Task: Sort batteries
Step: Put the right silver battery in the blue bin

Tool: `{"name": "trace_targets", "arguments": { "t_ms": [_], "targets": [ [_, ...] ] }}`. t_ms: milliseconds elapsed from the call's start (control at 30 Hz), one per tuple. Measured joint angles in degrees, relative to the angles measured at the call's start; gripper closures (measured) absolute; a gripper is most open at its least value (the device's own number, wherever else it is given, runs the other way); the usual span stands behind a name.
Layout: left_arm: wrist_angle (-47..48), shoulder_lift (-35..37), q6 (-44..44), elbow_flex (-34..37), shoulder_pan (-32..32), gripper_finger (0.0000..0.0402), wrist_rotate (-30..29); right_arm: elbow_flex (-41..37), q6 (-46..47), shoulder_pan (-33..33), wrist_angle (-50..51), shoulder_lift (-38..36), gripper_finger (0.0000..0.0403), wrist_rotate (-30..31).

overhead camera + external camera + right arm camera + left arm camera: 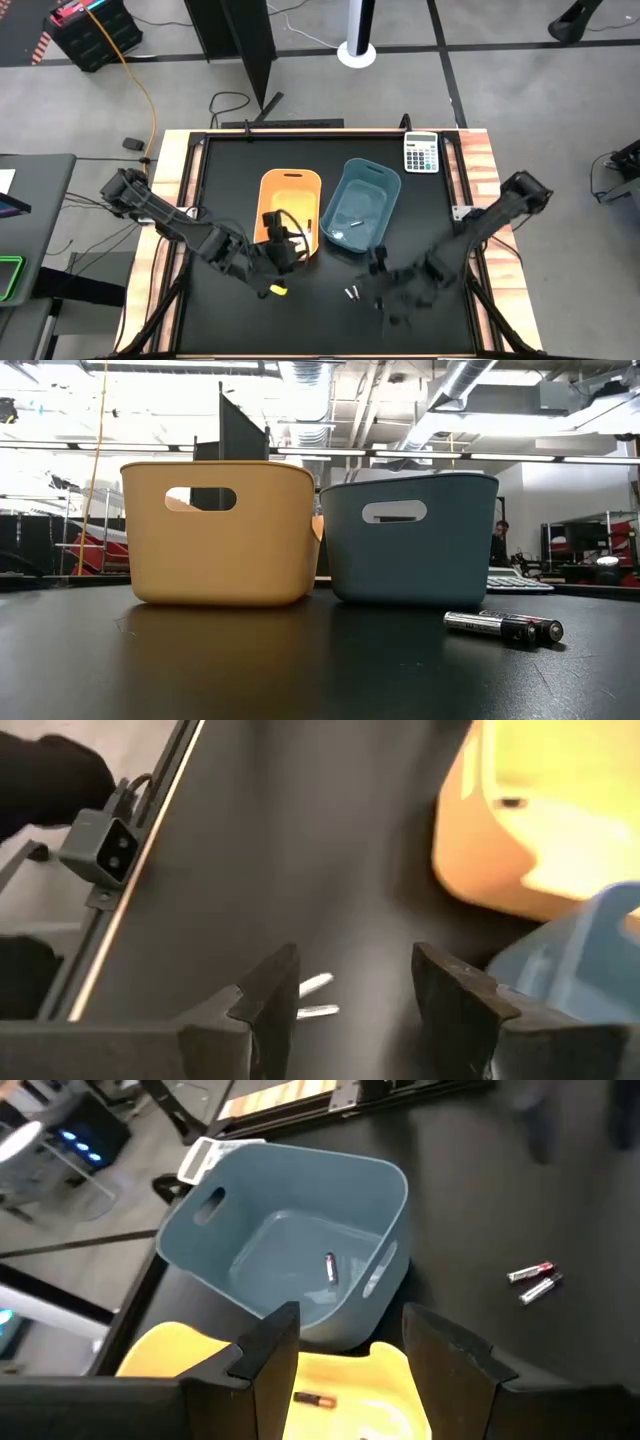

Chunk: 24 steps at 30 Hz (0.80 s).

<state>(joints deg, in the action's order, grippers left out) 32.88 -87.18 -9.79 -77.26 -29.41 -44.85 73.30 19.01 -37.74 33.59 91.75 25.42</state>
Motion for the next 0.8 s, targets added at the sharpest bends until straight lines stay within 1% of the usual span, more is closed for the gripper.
{"name": "trace_targets", "arguments": {
  "t_ms": [167, 267, 400, 500, 567, 700, 800],
  "targets": [
    [-6.9, 2.8, 3.8, 5.4, 2.2, 0.0229, 3.8, 0.0, 13.9, -5.8, -1.1, 7.5, 0.0195, 9.7],
    [-13.2, 5.1, 7.4, 8.9, 3.2, 0.0229, 8.0, 0.0, 22.9, -7.6, -1.2, 12.1, 0.0195, 14.2],
    [-20.7, 8.6, 10.5, 14.2, 4.9, 0.0229, 13.6, 0.0, 33.2, -8.5, -2.1, 18.0, 0.0195, 16.5],
    [-23.4, 11.0, 10.7, 17.6, 5.7, 0.0229, 14.6, 0.0, 38.1, -8.4, -3.5, 21.3, 0.0195, 17.6],
    [-23.7, 12.2, 10.7, 19.3, 5.8, 0.0229, 14.6, 0.0, 40.8, -8.0, -3.3, 22.5, 0.0195, 18.4],
    [-24.9, 13.8, 10.4, 22.0, 5.8, 0.0229, 14.6, 0.0, 45.0, -6.9, -1.7, 22.9, 0.0197, 19.1],
    [-25.4, 14.2, 10.4, 22.9, 5.8, 0.0229, 14.6, 0.0, 46.2, -5.8, -1.5, 22.9, 0.0202, 19.7]
  ]
}}
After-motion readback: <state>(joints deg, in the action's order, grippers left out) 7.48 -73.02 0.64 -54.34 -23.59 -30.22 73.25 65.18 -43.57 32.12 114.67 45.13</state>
